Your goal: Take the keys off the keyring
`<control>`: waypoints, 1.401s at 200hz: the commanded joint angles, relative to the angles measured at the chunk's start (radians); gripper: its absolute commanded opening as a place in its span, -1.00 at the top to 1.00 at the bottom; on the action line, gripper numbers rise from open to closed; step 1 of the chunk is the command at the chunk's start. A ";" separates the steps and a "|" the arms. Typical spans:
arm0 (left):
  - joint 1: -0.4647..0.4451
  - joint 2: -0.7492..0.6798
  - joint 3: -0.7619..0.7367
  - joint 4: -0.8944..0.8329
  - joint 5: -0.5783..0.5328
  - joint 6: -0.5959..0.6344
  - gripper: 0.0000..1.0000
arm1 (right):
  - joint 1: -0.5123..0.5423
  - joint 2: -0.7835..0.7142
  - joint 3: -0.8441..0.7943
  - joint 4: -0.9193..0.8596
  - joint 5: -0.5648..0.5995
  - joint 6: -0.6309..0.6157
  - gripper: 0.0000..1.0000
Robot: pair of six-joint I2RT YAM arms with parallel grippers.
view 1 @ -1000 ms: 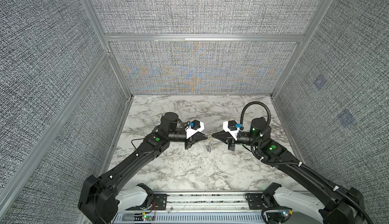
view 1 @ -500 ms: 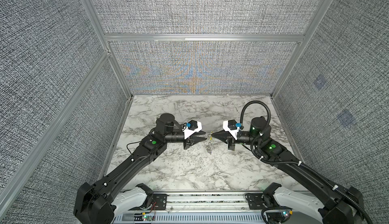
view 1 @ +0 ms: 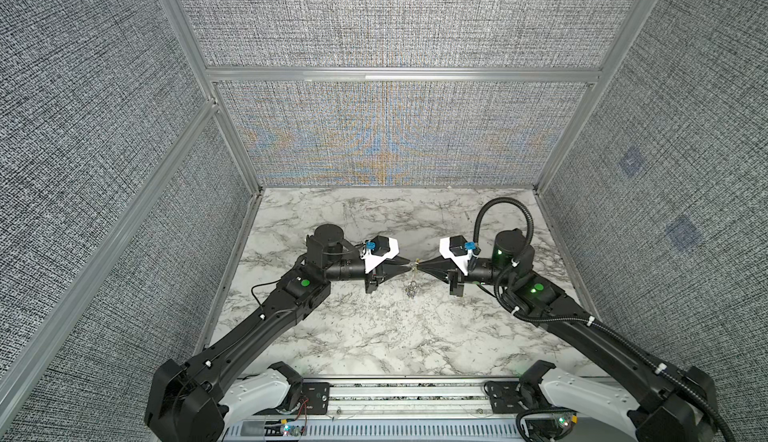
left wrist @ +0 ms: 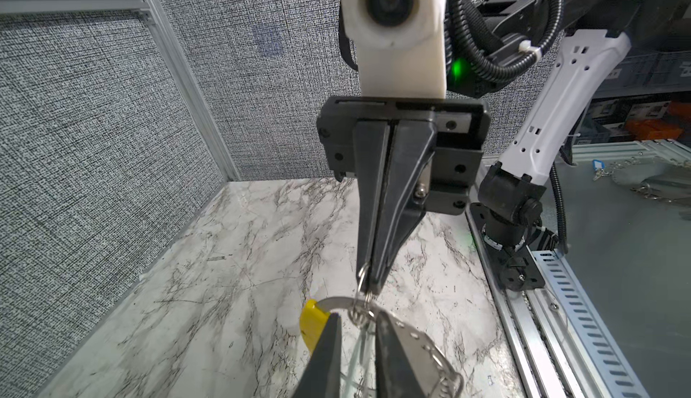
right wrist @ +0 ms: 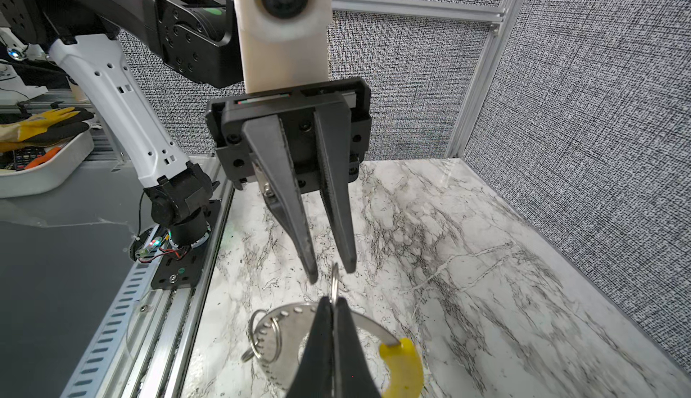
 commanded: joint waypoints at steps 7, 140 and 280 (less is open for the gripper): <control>-0.005 0.005 0.004 0.046 0.023 -0.024 0.69 | 0.003 0.001 0.009 0.040 -0.019 0.010 1.00; -0.023 0.026 0.049 -0.046 -0.002 0.033 1.00 | 0.002 -0.017 0.008 -0.010 0.034 -0.034 0.91; -0.063 0.164 0.373 -0.603 -0.206 0.288 1.00 | 0.029 -0.056 0.070 -0.235 0.266 -0.271 0.36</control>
